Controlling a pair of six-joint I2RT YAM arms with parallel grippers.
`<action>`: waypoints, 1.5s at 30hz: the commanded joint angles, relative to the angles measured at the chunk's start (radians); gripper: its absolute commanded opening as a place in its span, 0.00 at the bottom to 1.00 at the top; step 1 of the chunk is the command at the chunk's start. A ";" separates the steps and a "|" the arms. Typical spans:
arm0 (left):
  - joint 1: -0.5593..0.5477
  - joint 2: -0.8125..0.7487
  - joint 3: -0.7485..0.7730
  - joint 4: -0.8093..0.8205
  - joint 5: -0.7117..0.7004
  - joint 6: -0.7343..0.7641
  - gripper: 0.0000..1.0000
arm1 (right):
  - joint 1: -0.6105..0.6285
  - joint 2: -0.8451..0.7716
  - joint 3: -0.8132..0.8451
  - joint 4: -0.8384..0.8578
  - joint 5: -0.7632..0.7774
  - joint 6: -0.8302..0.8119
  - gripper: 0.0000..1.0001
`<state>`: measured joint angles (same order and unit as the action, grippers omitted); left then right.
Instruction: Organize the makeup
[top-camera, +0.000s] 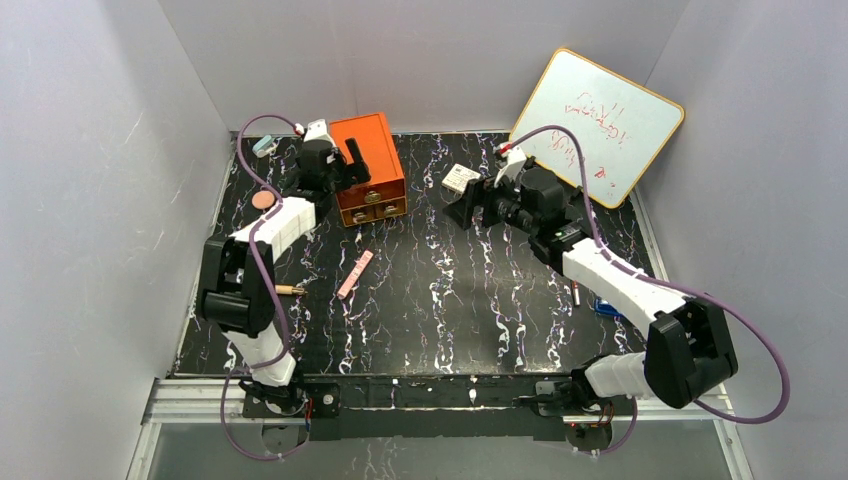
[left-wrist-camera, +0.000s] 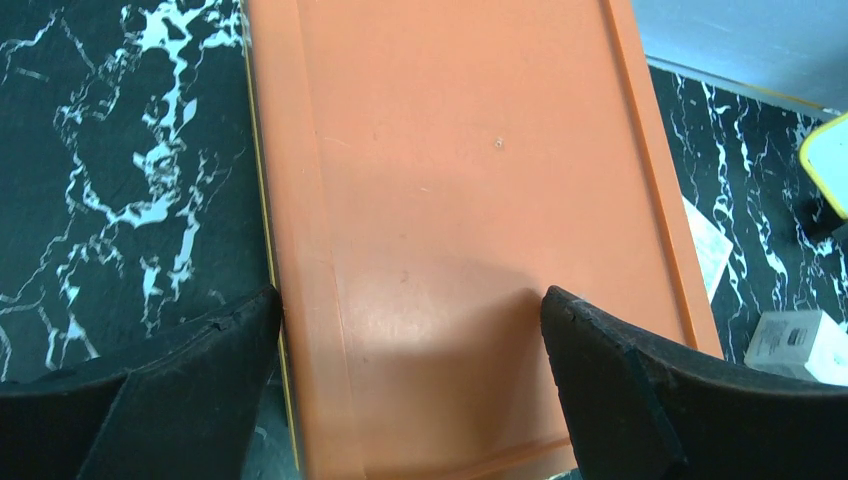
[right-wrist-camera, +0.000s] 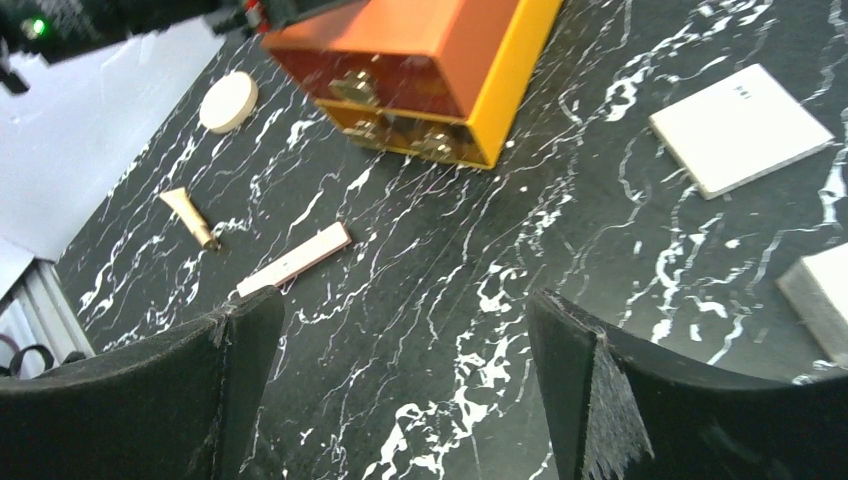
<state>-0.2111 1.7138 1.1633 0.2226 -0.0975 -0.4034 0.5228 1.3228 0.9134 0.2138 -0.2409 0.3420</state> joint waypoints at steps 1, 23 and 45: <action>-0.041 0.067 0.054 -0.029 -0.029 0.033 0.98 | 0.059 0.050 0.008 0.091 0.029 -0.006 0.99; -0.103 0.097 0.044 -0.015 0.033 -0.144 0.98 | 0.191 0.599 0.367 0.388 0.298 -0.107 0.75; -0.103 0.103 0.089 -0.058 0.038 -0.097 0.98 | 0.260 0.781 0.550 0.354 0.452 -0.260 0.69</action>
<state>-0.2985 1.8034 1.2373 0.2455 -0.0814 -0.5312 0.7750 2.0731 1.4052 0.5262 0.1635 0.1337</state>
